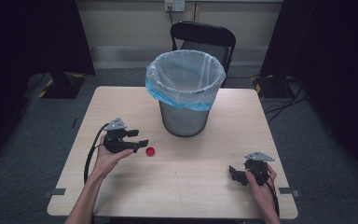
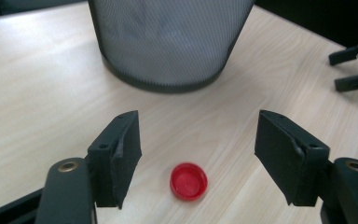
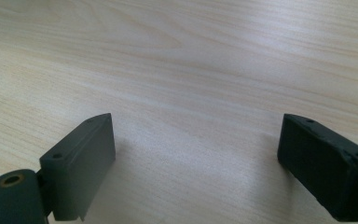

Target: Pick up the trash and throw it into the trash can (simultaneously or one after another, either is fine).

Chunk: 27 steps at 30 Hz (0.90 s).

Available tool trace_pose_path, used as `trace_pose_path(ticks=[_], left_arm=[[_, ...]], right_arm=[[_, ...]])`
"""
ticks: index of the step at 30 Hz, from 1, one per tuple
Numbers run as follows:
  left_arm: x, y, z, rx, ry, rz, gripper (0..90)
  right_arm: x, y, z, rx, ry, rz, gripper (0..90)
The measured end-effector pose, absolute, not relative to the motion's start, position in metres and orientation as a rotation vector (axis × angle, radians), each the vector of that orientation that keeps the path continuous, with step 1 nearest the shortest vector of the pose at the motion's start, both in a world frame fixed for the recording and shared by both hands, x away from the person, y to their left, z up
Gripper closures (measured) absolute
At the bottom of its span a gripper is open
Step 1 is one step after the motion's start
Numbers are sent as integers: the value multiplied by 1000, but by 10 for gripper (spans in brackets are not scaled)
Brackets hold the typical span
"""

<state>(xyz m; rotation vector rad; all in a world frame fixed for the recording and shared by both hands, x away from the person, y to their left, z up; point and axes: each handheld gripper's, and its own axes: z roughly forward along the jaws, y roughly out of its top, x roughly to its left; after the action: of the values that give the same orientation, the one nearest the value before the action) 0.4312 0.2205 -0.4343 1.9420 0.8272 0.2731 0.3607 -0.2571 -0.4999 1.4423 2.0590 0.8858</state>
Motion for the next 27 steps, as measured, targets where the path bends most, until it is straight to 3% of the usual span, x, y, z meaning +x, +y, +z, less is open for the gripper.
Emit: trace_pose_path(ticks=[6,15,19,27], left_arm=[[433,214,-459,2013,841,242,386],[437,202,-477,2087,878,226,341],[436,194,-483,2131,857,211,389],[435,182,-493,2173,855,285,438]], right_arm=[[361,-257,-500,1442,2059,886,105],[361,-257,-500,1442,2059,886,105],[361,-257,-500,1442,2059,886,105],[361,-257,-500,1443,2059,886,105]])
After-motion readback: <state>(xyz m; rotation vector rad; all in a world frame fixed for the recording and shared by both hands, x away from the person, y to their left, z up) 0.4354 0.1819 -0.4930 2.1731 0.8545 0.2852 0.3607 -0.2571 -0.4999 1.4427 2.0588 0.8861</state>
